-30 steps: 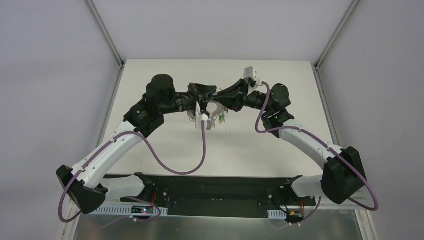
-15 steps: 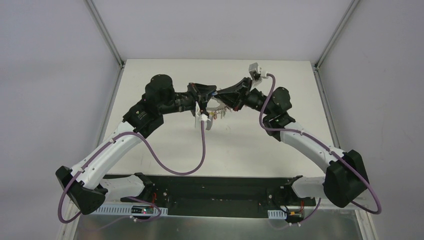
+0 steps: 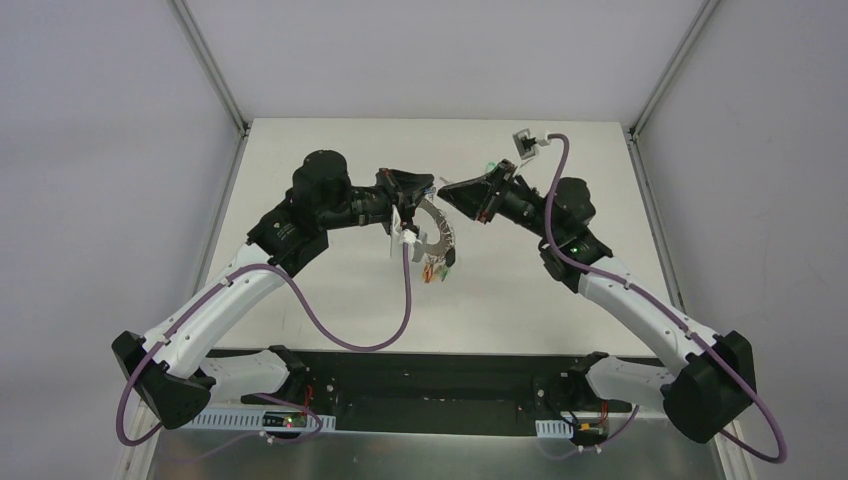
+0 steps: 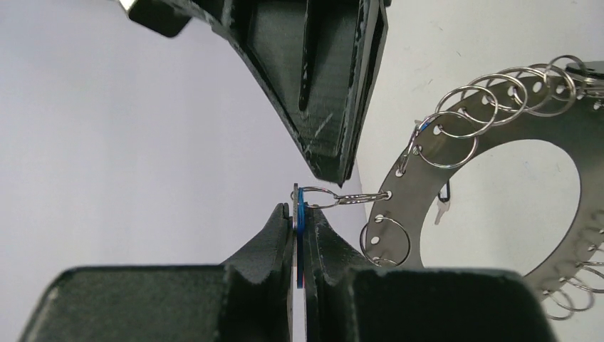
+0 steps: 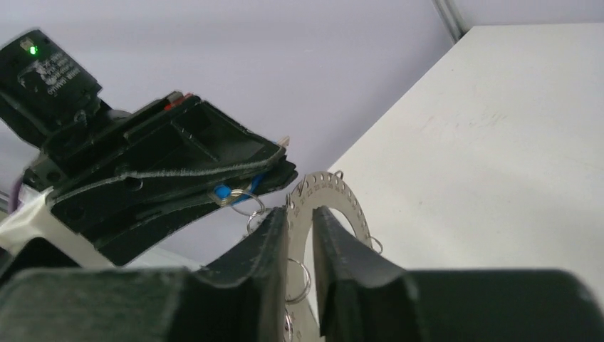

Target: Remove the keys from the keyring

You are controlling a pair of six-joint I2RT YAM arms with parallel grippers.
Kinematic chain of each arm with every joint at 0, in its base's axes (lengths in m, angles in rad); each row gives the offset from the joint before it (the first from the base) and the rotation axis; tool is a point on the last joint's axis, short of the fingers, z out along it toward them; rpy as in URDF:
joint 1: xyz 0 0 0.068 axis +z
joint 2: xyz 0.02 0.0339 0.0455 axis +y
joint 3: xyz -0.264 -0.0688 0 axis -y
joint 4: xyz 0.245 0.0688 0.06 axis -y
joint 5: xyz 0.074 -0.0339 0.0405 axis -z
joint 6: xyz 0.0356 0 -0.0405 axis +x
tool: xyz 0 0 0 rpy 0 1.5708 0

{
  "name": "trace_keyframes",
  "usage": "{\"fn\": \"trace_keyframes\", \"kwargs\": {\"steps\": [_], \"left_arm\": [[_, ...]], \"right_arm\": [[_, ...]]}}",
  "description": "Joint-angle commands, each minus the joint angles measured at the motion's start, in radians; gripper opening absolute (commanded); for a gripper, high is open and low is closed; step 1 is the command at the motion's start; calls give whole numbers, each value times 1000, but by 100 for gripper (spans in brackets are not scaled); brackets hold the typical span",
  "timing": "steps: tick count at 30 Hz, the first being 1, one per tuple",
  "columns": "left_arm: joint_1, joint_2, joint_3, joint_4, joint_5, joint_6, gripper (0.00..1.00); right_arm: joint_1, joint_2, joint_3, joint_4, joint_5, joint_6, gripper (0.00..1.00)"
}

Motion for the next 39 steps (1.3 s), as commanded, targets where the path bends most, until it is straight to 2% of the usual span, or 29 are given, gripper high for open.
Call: {"fn": "trace_keyframes", "kwargs": {"steps": [1,8,14,26,36,39], "left_arm": [[-5,-35,0,63,47,-22,0],[-5,-38,4,64,77,-34,0],[-4,-42,8,63,99,-38,0],[-4,-48,14,63,145,-51,0],[-5,-53,23,63,179,-69,0],[-5,-54,23,63,175,-70,0]], "right_arm": [[3,-90,-21,-9,11,-211,30],[3,-69,14,-52,-63,-472,36],[3,-34,12,25,-197,-581,47],[3,-4,32,177,-296,-534,48],[3,30,43,310,-372,-452,54],[3,34,45,319,-391,-443,48]]}}
